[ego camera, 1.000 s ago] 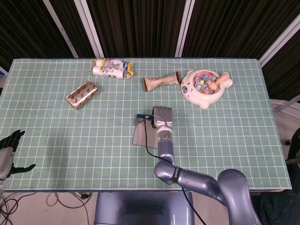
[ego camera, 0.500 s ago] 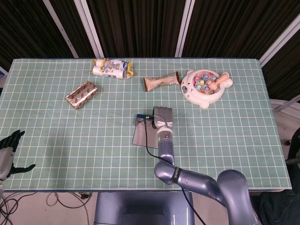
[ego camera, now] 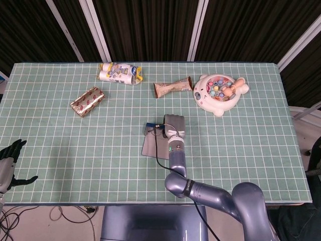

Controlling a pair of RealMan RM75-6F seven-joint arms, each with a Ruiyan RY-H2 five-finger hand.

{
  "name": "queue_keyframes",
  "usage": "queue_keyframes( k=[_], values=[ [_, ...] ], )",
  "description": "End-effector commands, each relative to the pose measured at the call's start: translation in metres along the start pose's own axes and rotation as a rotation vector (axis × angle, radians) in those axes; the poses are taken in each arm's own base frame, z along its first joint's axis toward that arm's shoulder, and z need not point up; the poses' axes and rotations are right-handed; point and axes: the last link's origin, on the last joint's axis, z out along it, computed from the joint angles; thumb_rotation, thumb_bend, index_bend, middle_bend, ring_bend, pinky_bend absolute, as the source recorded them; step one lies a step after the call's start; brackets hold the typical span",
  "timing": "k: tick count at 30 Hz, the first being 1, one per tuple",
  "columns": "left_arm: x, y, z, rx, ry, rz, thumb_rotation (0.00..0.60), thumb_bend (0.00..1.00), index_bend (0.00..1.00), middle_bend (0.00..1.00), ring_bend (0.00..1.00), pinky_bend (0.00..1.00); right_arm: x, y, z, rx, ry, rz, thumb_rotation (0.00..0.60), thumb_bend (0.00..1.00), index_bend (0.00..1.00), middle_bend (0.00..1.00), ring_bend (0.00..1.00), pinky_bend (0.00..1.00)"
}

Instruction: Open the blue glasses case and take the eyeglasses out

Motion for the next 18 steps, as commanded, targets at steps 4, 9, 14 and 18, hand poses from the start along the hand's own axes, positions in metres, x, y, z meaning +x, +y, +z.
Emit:
queue_keyframes(
  k=[4,9,14,18],
  values=[
    [0.0,0.0,0.0,0.0,0.0,-0.001,0.6,0.07,0.0,0.0,0.0,0.0,0.0,0.001,0.0,-0.001,0.0,-0.001,0.6,0.47,0.58,0.85,0.81,0.77],
    [0.0,0.0,0.0,0.0,0.0,-0.003,0.6,0.07,0.0,0.0,0.0,0.0,0.002,0.001,-0.002,0.009,0.012,-0.013,0.6,0.47,0.58,0.85,0.81,0.77],
    [0.0,0.0,-0.001,-0.003,-0.001,-0.004,0.6,0.07,0.0,0.0,0.0,0.0,0.007,0.007,-0.005,0.012,0.013,-0.004,0.6,0.47,0.6,0.85,0.81,0.77],
    [0.0,0.001,-0.001,-0.007,0.001,-0.001,0.6,0.07,0.0,0.0,0.0,0.0,0.014,0.015,-0.008,0.008,0.008,-0.004,0.6,0.47,0.61,0.85,0.81,0.77]
  ],
)
